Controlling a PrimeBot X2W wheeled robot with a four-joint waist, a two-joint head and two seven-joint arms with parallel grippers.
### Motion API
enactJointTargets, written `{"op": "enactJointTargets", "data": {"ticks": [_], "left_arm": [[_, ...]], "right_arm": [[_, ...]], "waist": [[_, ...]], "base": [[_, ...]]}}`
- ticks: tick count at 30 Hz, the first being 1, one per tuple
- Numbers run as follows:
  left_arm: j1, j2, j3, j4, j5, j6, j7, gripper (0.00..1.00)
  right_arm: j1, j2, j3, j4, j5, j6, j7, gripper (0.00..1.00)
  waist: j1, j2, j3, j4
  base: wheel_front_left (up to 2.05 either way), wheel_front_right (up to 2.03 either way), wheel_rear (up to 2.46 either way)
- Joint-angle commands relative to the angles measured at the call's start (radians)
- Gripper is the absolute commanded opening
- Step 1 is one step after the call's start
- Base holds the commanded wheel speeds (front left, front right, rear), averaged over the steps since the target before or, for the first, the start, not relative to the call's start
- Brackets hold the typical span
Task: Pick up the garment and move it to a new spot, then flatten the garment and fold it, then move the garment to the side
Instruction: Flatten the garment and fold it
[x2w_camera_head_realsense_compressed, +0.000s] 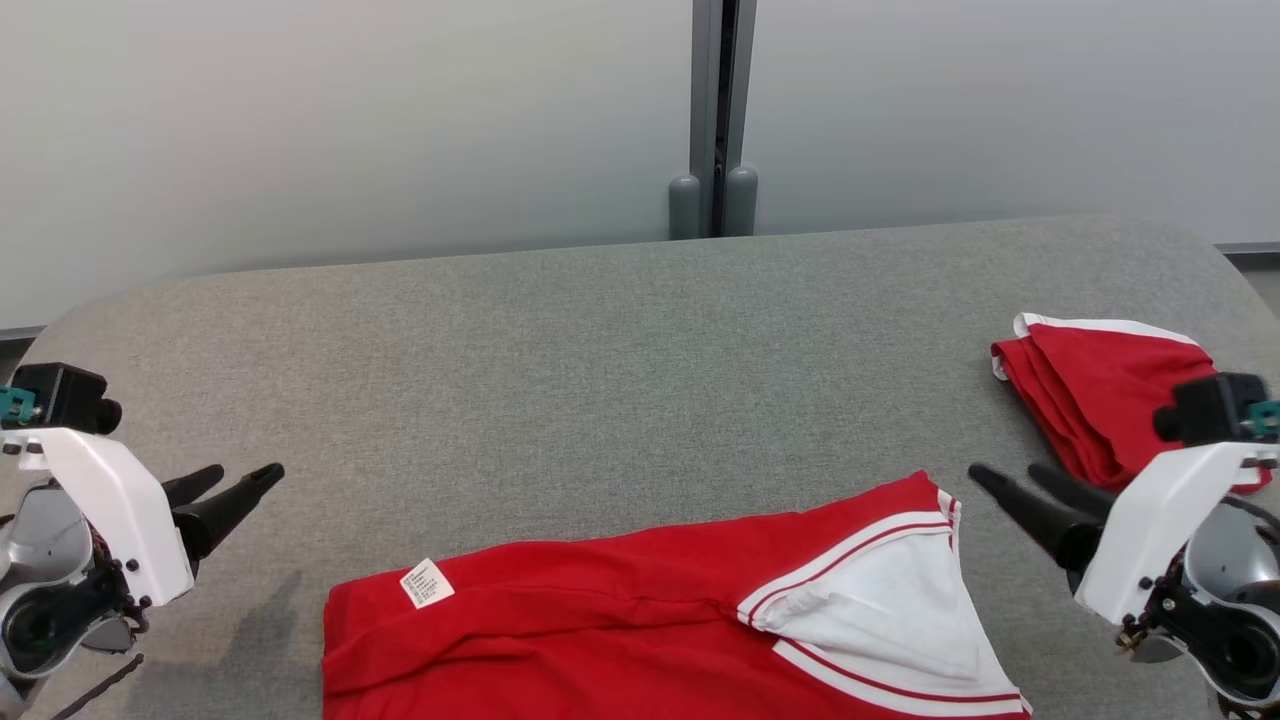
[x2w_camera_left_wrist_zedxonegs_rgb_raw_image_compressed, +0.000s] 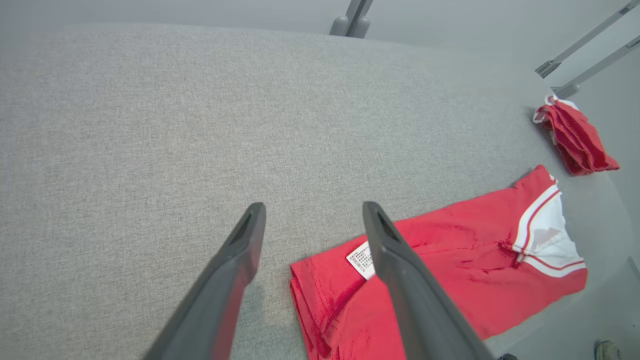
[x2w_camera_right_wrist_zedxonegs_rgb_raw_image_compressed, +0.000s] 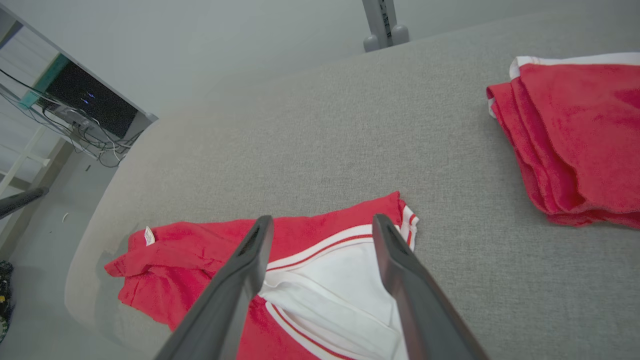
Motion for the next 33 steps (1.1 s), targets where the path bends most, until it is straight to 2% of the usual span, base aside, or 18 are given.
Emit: {"op": "enactJointTargets", "data": {"ticks": [1,7,12,13,16,19,22,26,27,33], "left_arm": [[0.03,0.004,0.016,-0.019,0.014,0.015,-0.059,1.0],[0.113,0.013,0.076,-0.134,0.068,0.123,-0.326,1.0],[0.212,-0.005,0.152,-0.222,0.099,0.243,-0.589,1.0],[0.255,-0.02,0.176,-0.255,0.124,0.28,-0.634,1.0],[0.314,-0.056,0.234,-0.288,0.191,0.339,-0.654,1.0],[0.397,-0.128,0.359,-0.316,0.33,0.393,-0.654,1.0],[0.48,-0.199,0.472,-0.344,0.473,0.413,-0.654,1.0],[0.587,-0.306,0.603,-0.381,0.624,0.416,-0.654,1.0],[0.587,-0.306,0.603,-0.381,0.624,0.416,-0.654,1.0],[0.68,-0.448,0.725,-0.399,0.779,0.359,-0.654,1.0]], "right_arm": [[0.012,0.022,-0.039,-0.014,-0.009,0.0,-0.082,1.0],[0.042,0.081,-0.072,-0.058,-0.027,0.0,-0.333,1.0],[0.058,0.102,-0.087,-0.05,-0.086,0.0,-0.574,1.0],[0.062,0.11,-0.09,-0.023,-0.128,0.0,-0.666,1.0],[0.073,0.124,-0.102,0.017,-0.174,0.0,-0.801,1.0],[0.093,0.132,-0.086,0.054,-0.199,0.0,-0.9,1.0],[0.111,0.127,-0.055,0.103,-0.222,0.0,-0.961,1.0],[0.127,0.128,-0.041,0.194,-0.225,0.0,-1.025,1.0],[0.127,0.128,-0.041,0.194,-0.225,0.0,-1.025,1.0],[0.128,0.123,-0.011,0.347,-0.223,0.0,-1.074,1.0]], "waist": [[0.0,-0.0001,-0.003,0.004],[0.0,-0.0001,-0.001,0.014],[0.0,-0.0001,0.003,0.015],[0.0,-0.0001,0.006,0.015],[0.0,-0.0001,0.008,0.021],[0.0,-0.0001,0.009,0.027],[0.0,-0.0001,0.01,0.028],[0.0,-0.0001,0.012,0.028],[0.0,-0.0001,0.012,0.028],[0.0,-0.0001,0.02,0.035]], "base": [[0.0,0.0,0.0],[0.0,0.0,0.0],[0.0,0.0,0.0],[0.0,0.0,0.0],[0.0,0.0,0.0],[0.0,0.0,0.0],[0.0,0.0,0.0],[0.0,0.0,0.0],[0.0,0.0,0.0],[0.0,0.0,0.0]]}}
